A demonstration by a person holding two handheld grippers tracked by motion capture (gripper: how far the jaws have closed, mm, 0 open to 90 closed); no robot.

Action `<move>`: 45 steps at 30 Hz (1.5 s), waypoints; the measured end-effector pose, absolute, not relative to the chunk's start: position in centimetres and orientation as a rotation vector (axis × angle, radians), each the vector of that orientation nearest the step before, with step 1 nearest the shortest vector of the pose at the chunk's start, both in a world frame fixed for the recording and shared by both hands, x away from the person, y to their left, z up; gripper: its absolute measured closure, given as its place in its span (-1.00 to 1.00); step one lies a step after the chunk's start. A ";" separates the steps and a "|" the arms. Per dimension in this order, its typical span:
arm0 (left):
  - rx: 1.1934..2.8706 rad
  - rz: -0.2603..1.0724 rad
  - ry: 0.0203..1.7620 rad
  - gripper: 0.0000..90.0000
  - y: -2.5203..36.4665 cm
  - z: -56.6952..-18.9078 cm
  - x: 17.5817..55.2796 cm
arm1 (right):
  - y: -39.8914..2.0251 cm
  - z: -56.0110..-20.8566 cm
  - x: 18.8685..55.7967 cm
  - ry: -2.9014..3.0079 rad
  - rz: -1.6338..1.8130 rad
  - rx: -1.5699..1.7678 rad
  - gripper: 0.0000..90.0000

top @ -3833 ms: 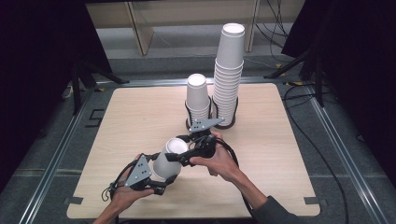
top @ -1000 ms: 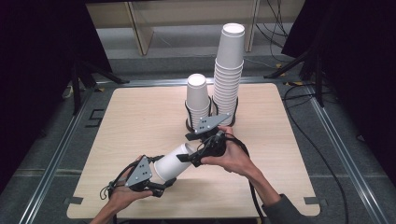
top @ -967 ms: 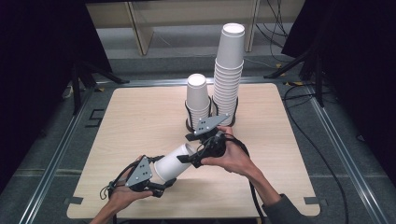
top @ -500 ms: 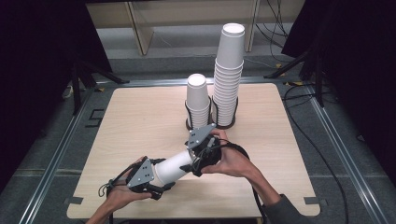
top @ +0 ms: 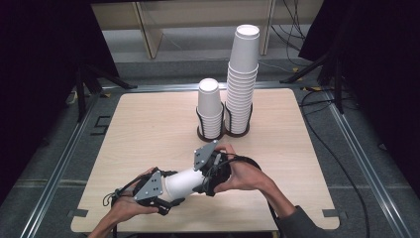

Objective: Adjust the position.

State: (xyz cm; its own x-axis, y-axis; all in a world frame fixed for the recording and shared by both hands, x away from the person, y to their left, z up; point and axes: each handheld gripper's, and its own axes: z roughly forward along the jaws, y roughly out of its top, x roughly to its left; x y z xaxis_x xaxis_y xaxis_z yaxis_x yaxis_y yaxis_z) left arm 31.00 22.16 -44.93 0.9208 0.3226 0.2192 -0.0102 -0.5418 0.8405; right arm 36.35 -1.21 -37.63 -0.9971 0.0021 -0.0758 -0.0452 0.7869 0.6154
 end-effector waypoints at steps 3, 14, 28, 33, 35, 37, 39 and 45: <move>2.118 0.423 0.210 -0.61 22.1 -45.0 31.0 | -1.0 -37.9 36.2 2.918 0.963 -0.065 -0.58; 2.125 0.405 0.182 -0.61 22.0 -45.0 30.8 | -0.4 -38.8 36.2 2.944 0.866 -0.171 -0.59; 2.116 0.385 0.141 -0.61 22.1 -44.9 30.5 | -0.3 -39.4 36.2 2.945 0.797 -0.261 -0.46; 2.119 0.380 0.126 -0.61 22.1 -44.8 30.5 | -0.4 -39.6 36.1 2.970 0.774 -0.264 -0.46; 2.114 0.383 0.112 -0.60 22.1 -44.8 30.5 | -0.4 -39.6 36.1 2.970 0.771 -0.268 -0.46; 2.114 0.390 0.115 -0.59 22.1 -44.8 30.4 | -0.3 -39.6 36.1 2.974 0.770 -0.270 -0.47; 2.120 0.391 0.110 -0.59 22.1 -44.9 30.4 | -0.2 -39.8 36.1 2.969 0.751 -0.283 -0.47; 2.134 0.393 0.094 -0.59 21.9 -44.9 30.3 | 0.0 -40.3 36.1 2.975 0.709 -0.325 -0.44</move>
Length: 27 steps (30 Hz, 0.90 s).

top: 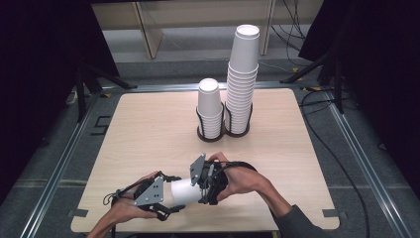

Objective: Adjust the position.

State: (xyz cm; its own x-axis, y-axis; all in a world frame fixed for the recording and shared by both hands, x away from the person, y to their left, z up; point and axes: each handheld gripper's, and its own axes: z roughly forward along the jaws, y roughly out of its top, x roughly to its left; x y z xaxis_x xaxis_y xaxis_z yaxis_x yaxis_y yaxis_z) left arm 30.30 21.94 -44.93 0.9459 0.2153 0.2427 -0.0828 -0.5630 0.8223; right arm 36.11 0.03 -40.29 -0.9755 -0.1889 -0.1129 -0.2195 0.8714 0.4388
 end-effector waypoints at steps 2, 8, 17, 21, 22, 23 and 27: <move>2.125 0.386 0.101 -0.60 21.9 -44.9 30.3 | -0.1 -40.2 36.0 2.991 0.712 -0.317 -0.43; 2.033 0.398 0.171 -0.75 22.1 -45.1 30.6 | -0.6 -39.9 36.4 2.970 0.774 -0.306 -0.44; 1.840 0.375 0.318 -0.78 23.4 -44.5 31.3 | -1.9 -39.1 37.5 2.934 1.003 -0.209 -0.44; 1.806 0.366 0.366 -0.71 23.6 -44.6 31.5 | -3.2 -38.7 38.1 2.910 1.074 -0.107 -0.45; 1.775 0.354 0.363 -0.70 23.6 -44.7 31.6 | -3.4 -38.5 38.4 2.896 1.120 -0.133 -0.45; 1.778 0.352 0.384 -0.68 23.7 -44.5 31.5 | -3.8 -38.3 38.4 2.892 1.139 -0.074 -0.45; 1.712 0.319 0.428 -0.69 23.7 -44.4 31.6 | -4.5 -38.0 39.0 2.860 1.259 -0.054 -0.45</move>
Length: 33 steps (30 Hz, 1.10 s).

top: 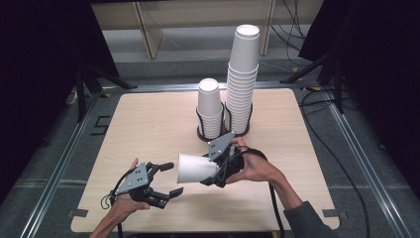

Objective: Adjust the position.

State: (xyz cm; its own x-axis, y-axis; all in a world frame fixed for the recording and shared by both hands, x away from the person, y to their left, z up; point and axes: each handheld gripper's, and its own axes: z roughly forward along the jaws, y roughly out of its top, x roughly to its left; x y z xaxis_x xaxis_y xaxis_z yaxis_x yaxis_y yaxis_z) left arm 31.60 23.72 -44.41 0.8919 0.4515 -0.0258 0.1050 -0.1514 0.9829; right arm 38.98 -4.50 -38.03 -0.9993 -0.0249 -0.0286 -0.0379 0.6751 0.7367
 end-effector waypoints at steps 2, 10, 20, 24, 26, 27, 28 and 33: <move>1.699 0.293 0.449 -0.68 23.8 -44.4 31.7 | -4.6 -38.0 39.0 2.853 1.312 -0.045 -0.45; 1.614 0.239 0.508 -0.69 23.9 -44.1 31.9 | -4.2 -38.3 38.7 2.846 1.397 -0.020 -0.46; 1.586 0.230 0.535 -0.90 23.3 -44.0 31.7 | -3.4 -38.6 38.8 2.810 1.456 -0.100 -0.46; 1.570 0.240 0.536 -0.93 23.1 -43.9 31.6 | -3.0 -39.0 38.6 2.830 1.484 -0.096 -0.46; 1.562 0.242 0.529 -0.93 23.0 -43.8 31.5 | -2.8 -39.2 38.6 2.837 1.491 -0.102 -0.46; 1.553 0.243 0.529 -0.93 23.0 -43.8 31.5 | -2.7 -39.3 38.5 2.838 1.492 -0.102 -0.46; 1.548 0.244 0.527 -0.93 23.0 -43.8 31.5 | -2.6 -39.4 38.5 2.847 1.489 -0.102 -0.46; 1.527 0.235 0.520 -0.89 23.4 -43.8 31.6 | -2.4 -39.7 38.5 2.850 1.512 -0.097 -0.46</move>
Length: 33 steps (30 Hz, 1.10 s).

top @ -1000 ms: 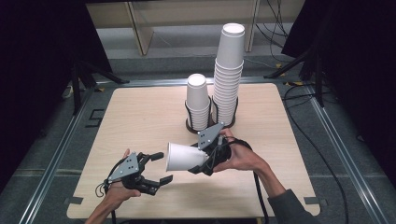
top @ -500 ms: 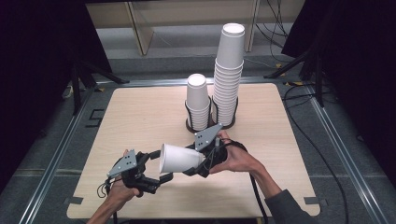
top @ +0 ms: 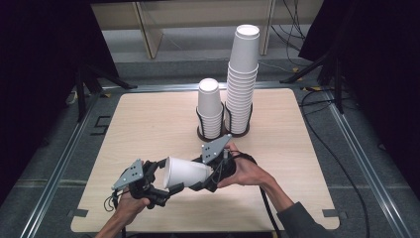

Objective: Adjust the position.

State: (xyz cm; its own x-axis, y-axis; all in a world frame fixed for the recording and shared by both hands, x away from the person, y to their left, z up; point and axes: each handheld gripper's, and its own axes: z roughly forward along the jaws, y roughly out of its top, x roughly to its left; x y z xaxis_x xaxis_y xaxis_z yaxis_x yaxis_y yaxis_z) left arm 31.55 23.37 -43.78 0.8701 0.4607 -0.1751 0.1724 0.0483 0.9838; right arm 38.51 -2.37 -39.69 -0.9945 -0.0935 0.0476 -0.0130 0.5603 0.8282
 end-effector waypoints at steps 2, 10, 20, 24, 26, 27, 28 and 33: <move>1.529 0.231 0.513 -0.86 23.5 -43.7 31.6 | -2.4 -39.8 38.6 -2.696 -1.433 0.091 -0.46; 1.549 0.249 0.498 -0.68 23.5 -43.4 31.5 | -2.4 -40.5 39.0 -2.716 -1.430 0.071 -0.53; 1.726 0.362 0.511 -0.66 23.3 -42.6 31.2 | -2.1 -39.5 37.7 -2.984 -1.268 0.002 -0.64; 1.773 0.363 0.502 -0.66 22.8 -42.6 31.1 | -1.6 -39.4 37.3 -3.052 -1.212 0.066 -0.64; 1.811 0.365 0.513 -0.66 22.7 -42.4 31.0 | -1.3 -39.5 37.0 -3.075 -1.170 0.085 -0.64; 1.825 0.373 0.512 -0.66 22.7 -42.3 31.0 | -1.1 -39.6 37.0 -3.081 -1.155 0.114 -0.64; 1.834 0.380 0.516 -0.67 22.6 -42.3 30.9 | -1.0 -39.7 36.9 -3.090 -1.147 0.125 -0.64; 1.882 0.388 0.518 -0.66 22.4 -42.2 30.8 | -0.3 -40.1 36.6 -3.102 -1.121 0.163 -0.63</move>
